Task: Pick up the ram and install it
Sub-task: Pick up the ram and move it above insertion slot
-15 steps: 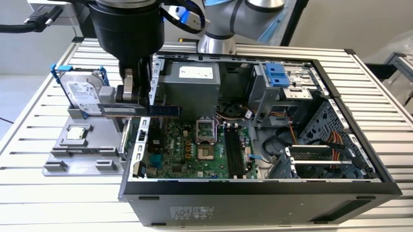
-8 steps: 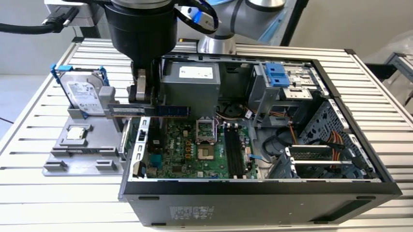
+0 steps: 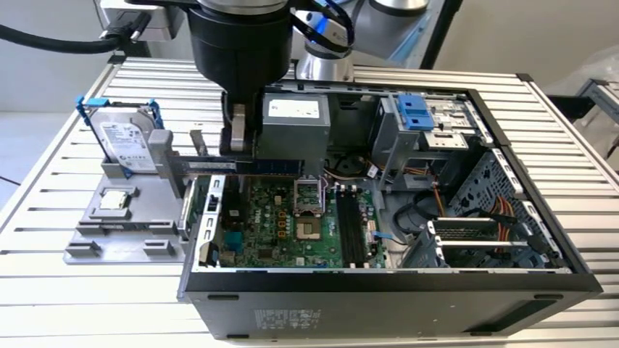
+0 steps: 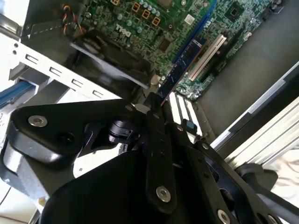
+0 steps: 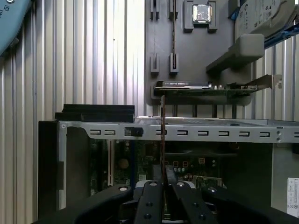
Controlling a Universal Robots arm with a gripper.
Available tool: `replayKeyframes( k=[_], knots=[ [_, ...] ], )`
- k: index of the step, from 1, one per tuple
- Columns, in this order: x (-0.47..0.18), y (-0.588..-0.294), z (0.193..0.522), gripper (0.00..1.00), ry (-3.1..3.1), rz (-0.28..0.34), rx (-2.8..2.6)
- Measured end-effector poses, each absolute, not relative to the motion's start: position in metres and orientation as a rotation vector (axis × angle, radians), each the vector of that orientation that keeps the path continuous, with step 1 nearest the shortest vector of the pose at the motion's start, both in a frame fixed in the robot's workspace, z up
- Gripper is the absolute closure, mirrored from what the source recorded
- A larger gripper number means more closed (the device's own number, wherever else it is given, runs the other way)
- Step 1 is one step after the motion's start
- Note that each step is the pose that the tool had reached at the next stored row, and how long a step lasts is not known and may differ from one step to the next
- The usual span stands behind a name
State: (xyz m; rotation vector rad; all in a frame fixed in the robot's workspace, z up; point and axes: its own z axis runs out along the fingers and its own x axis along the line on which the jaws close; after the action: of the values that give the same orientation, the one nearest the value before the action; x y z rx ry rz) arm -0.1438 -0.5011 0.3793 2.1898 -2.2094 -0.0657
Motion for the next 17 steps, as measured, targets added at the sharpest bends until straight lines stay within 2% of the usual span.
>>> replayKeyframes(
  k=[17],
  knots=[
    [-0.106, -0.501, 0.379, 1.0, -2.209, -0.066, 2.19]
  ],
)
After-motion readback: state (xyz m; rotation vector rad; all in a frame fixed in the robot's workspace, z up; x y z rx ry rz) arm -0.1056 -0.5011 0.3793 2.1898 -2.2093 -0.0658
